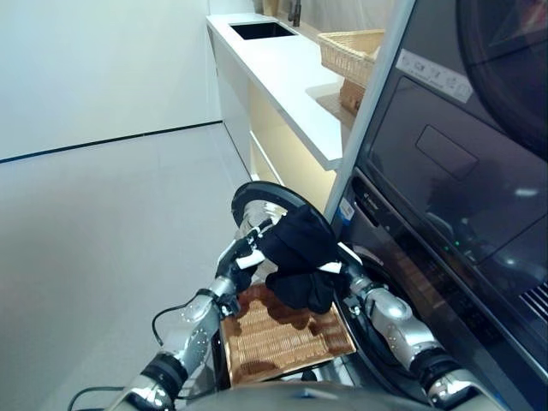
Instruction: Pick up the clothes and place them into the washing machine
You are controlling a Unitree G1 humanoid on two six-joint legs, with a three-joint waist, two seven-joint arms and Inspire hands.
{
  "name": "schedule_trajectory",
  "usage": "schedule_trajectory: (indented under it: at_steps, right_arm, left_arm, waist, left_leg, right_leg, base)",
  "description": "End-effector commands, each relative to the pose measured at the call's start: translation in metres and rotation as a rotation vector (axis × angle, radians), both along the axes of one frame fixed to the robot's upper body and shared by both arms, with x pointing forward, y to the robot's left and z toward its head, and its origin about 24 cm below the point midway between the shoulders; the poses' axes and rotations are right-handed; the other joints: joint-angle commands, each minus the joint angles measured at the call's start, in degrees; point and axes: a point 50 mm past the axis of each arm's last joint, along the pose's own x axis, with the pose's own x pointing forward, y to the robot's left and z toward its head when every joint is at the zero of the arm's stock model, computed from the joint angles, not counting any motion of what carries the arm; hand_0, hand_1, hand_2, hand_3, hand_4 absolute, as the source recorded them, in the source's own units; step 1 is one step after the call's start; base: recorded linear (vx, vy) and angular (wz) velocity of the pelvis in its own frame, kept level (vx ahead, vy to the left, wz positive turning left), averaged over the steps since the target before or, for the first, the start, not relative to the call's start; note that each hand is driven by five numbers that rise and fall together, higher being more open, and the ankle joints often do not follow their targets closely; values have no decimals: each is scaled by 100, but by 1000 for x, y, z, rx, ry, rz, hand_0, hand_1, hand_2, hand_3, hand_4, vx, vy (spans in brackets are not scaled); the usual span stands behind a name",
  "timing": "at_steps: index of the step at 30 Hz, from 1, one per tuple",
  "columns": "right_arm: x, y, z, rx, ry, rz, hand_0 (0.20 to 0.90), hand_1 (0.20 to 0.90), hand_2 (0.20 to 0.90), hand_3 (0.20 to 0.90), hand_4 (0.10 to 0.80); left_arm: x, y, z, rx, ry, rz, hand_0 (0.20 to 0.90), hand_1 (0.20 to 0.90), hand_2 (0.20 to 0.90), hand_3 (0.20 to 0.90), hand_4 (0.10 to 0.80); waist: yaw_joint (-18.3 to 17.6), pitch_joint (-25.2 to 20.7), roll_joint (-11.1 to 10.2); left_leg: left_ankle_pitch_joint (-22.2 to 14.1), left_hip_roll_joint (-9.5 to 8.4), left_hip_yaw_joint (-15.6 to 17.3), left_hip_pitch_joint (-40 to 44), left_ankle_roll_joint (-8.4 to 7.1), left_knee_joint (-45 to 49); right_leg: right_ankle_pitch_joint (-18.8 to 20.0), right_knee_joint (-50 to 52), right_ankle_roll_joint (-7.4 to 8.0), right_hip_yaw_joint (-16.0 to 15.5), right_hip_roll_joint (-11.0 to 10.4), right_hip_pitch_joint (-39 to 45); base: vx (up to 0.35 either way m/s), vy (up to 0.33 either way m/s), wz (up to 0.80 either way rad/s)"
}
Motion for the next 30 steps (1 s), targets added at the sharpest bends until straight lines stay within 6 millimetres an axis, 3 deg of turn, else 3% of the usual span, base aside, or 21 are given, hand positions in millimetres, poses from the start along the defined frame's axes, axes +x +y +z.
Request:
schedule_trajectory:
  at_steps: [1,10,21,30]
  right_arm:
    - [32,1,54,141,-315,-87,200,200,200,200,300]
    - [32,-1,54,142,-318,-100,200,200,200,200,300]
    - [28,-11,51,124,-306,-128,200,200,200,200,300]
    - [19,-17,37,80,-254,-151,200,200,200,200,300]
  left_arm:
    - [22,3,23,-19,-173,4,900,900,900,900,800]
    - [14,10,12,4,-128,21,900,900,900,900,800]
    - [-4,47,-8,94,-52,110,900,900,900,900,800]
    - [-14,84,-14,119,-12,310,900,900,900,900,800]
  waist:
    - [197,-482,-458]
    - [220,-456,-461]
    - [271,-431,-452]
    - [335,-377,-459]
  left_leg:
    - [-104,180,-258,-261,-421,481]
    - [-100,172,-273,-281,-416,500]
    - [-81,186,-285,-297,-426,500]
    - [-53,178,-300,-342,-433,500]
  right_leg:
    - [289,454,353,78,-423,-276]
    - [302,462,360,71,-423,-287]
    - [285,455,340,32,-408,-285]
    - [281,451,326,-15,-405,-305]
  base:
    - [0,0,0]
    - [0,0,0]
    - [0,0,0]
    - [-4,2,1]
